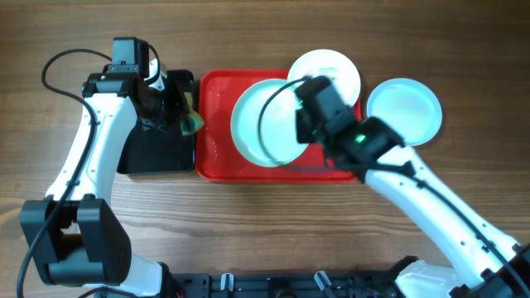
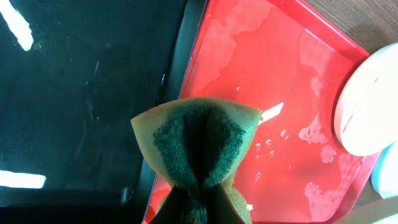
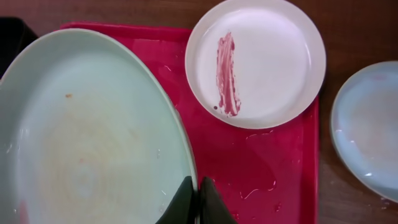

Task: Clean dirty plates on tray and stack at the side
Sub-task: 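Carry the light-blue plate right and stack it on the cleaned plate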

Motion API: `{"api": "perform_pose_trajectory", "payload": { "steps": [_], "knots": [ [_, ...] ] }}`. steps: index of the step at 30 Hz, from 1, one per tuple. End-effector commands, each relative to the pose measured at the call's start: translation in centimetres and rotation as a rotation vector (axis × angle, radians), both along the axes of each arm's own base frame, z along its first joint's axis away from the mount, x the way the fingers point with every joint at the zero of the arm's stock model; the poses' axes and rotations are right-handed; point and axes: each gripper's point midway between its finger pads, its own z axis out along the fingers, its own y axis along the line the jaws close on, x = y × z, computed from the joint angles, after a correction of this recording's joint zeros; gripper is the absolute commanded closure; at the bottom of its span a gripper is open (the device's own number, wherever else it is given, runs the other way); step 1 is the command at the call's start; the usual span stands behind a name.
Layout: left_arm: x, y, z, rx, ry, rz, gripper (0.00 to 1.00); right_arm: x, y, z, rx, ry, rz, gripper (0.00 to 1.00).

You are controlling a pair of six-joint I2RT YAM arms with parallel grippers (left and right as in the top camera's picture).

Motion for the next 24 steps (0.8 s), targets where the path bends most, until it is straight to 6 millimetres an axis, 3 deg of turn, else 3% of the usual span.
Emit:
{"api": "perform_pose_trajectory", "payload": {
  "steps": [1, 8, 13, 14, 17, 24],
  "knots": [
    [0.2, 0.0, 0.3, 0.01, -0.017, -0.016, 0.96, 0.9, -1.0, -0.2, 0.19, 0.094, -0.022, 0.96],
    [0.3, 0.0, 0.4, 0.011, -0.021, -0.016, 0.96, 4.1, -10.7, -0.1, 0.291, 0.1, -0.271, 0.96],
    [0.4, 0.0, 0.4, 0.011, -0.025, -0.016, 0.96, 4.7, -18.2, -0.4, 0.284, 0.079, -0.45, 0.96],
    [0.4, 0.0, 0.4, 0.011, -0.025, -0.016, 0.96, 4.6, -20.8, -1.0, 0.278, 0.085, -0.521, 0.96],
    [0.4, 0.0, 0.4, 0.011, -0.025, -0.016, 0.96, 4.1, -24.5, -2.6, 0.263, 0.12, -0.625, 0.96],
    [0.4, 0.0, 0.4, 0.011, -0.025, -0.016, 0.96, 2.1, -29.8, -8.2, 0.209, 0.257, -0.773, 0.96]
  ]
}}
